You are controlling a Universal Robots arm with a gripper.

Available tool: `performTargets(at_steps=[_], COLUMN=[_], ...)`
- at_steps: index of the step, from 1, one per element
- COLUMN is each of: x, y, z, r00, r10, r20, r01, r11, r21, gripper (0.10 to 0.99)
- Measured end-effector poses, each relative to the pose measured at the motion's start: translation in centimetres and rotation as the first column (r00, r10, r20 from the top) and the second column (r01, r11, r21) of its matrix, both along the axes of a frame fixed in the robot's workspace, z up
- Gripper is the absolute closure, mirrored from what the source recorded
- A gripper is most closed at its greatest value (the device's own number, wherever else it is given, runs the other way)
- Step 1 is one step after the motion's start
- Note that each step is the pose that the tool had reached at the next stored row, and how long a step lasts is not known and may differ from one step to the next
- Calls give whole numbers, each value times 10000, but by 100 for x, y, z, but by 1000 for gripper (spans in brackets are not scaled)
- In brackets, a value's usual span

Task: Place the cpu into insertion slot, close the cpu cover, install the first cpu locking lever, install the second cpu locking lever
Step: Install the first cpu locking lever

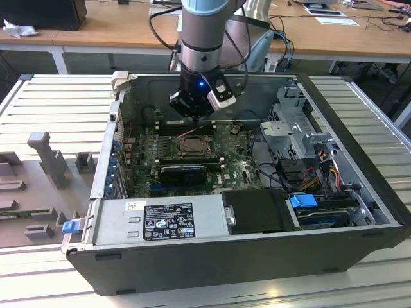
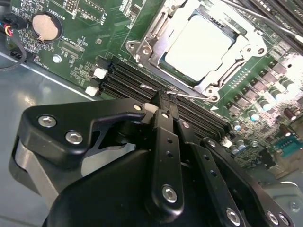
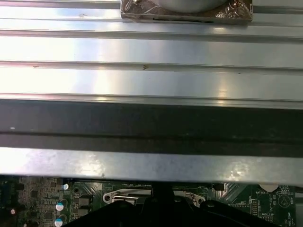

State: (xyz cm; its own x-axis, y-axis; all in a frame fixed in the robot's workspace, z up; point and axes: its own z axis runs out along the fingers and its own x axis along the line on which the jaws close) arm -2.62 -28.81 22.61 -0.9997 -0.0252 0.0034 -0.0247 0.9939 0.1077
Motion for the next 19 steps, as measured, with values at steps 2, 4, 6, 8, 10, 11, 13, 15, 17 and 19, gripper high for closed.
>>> performTargets(at_steps=[2,4,6,8,10,11,13,15,17,19], x=[27,49,56,59,64,66,73,77,81,84], y=[0,0,0,0,0,0,0,0,0,0], z=[-15,-27,-44,-62,-92,-103,-130,-151,-178,-195], r00=[10000,9999,9999,9998,9998,9998,9998,9997,9997,9997], r10=[43,112,154,175,198,205,219,231,240,243], r20=[0,0,0,0,0,0,0,-1,0,-1], r01=[-43,-112,-154,-175,-198,-205,-219,-231,-240,-243], r11=[10000,9999,9999,9998,9998,9998,9998,9997,9997,9997], r21=[-1,-1,-1,0,-1,-1,0,-2,-1,-2], gripper=[980,980,980,980,980,980,980,980,980,980])
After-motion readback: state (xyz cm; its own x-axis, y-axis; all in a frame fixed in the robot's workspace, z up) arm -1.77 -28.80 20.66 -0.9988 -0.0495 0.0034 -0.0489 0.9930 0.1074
